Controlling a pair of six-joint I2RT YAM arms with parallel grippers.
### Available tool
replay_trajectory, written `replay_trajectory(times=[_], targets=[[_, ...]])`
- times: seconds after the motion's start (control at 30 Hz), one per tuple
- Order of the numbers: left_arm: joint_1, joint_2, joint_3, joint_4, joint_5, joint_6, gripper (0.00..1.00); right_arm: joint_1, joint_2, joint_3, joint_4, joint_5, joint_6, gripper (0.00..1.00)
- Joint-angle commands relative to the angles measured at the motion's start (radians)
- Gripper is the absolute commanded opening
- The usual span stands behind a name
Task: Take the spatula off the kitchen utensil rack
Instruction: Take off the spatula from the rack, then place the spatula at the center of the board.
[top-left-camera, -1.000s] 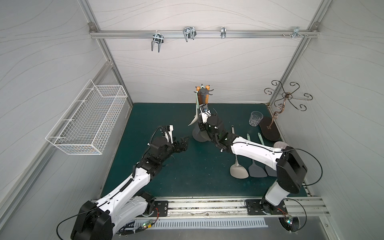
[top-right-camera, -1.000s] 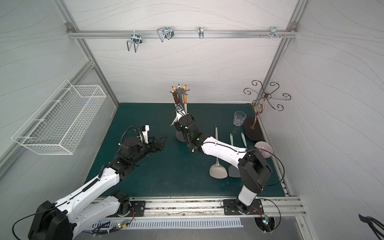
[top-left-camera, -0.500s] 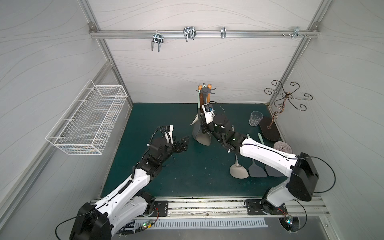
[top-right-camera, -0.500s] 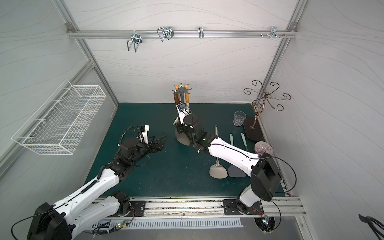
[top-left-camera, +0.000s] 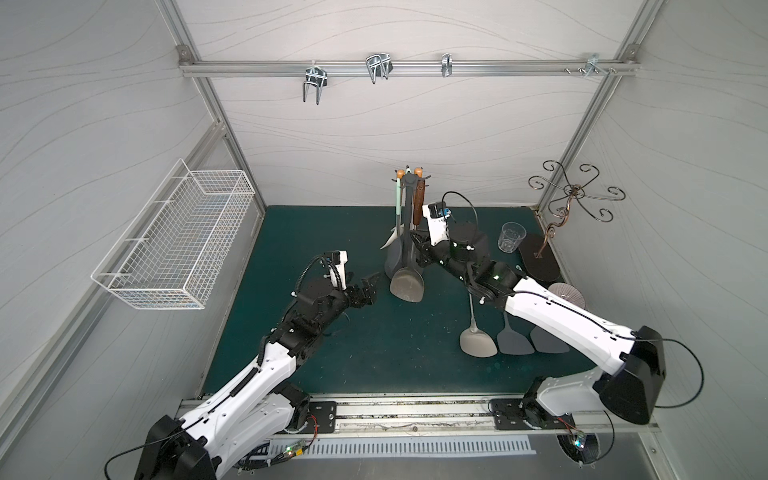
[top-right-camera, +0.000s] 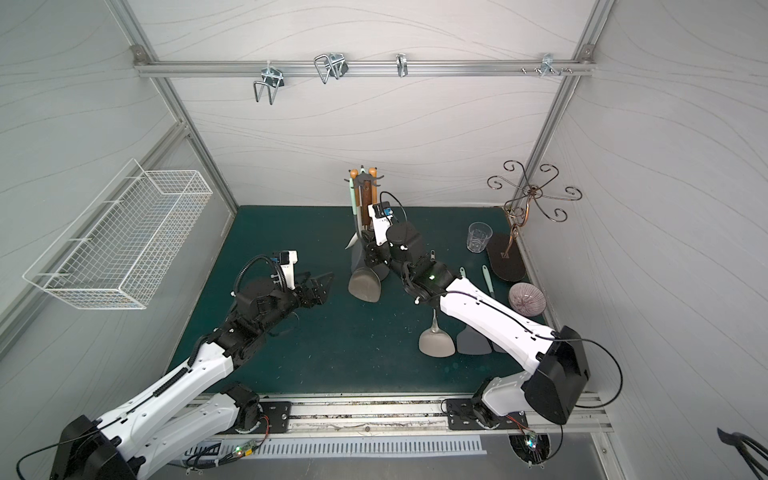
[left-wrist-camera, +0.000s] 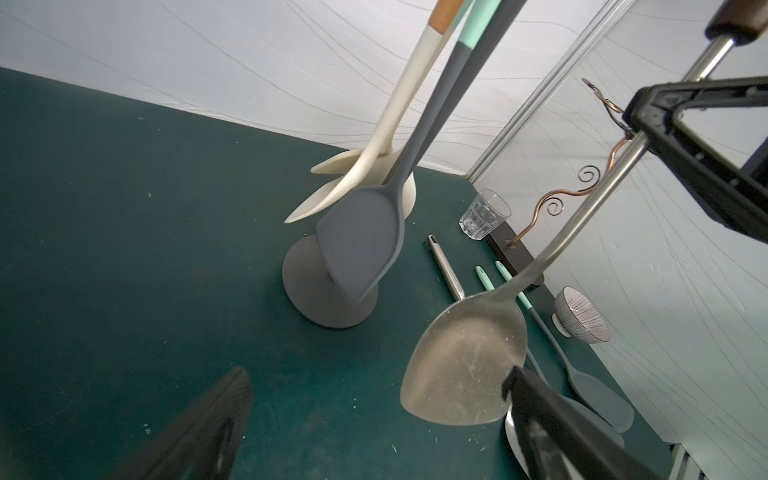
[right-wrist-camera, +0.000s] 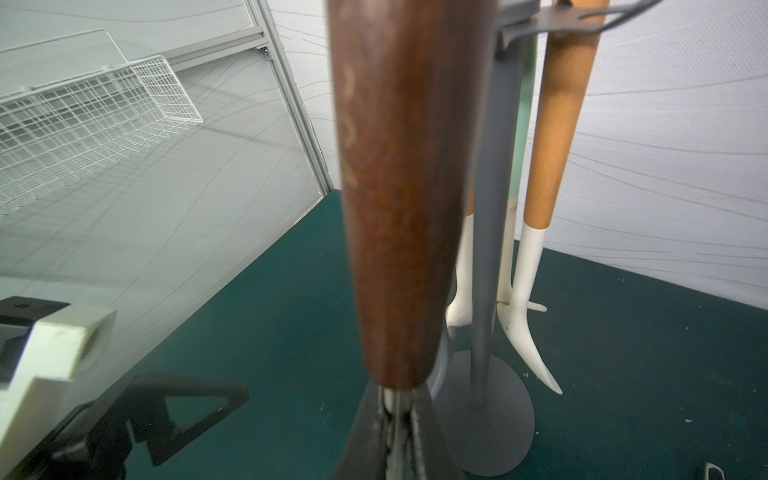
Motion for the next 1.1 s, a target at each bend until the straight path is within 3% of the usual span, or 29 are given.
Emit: replay_trajectory(times=[0.0, 0.2, 0.47, 0.73, 0.97, 1.07], targets=[[-0.026, -0.016, 0.030, 0.023, -0.016, 0.026, 1.00, -0.036, -0.095, 0.041, -0.086, -0.071, 0.061, 0.00], [-0.102, 0.002, 0.030, 0.071, -0.006, 0.029, 1.00, -0.138, -0.220, 0.007, -0.228, -0.185, 0.121, 0.00], [-0.250, 0.110, 0.085, 0.065, -0.071, 0.135, 1.00, -0.357, -0.302, -0.031, -0.405, -0.397, 0.186, 0.00], [-0.340, 0.152, 0.107, 0.057, -0.134, 0.239, 1.00, -0.495, -0.223, -0.067, -0.478, -0.611, 0.209, 0.00], [-0.338, 0.136, 0.073, 0.085, -0.220, 0.244, 1.00, -0.509, -0.114, -0.060, -0.523, -0.686, 0.193, 0.00], [-0.306, 0.145, 0.081, 0.072, -0.199, 0.227, 1.00, -0.510, -0.060, -0.054, -0.521, -0.708, 0.191, 0.00]])
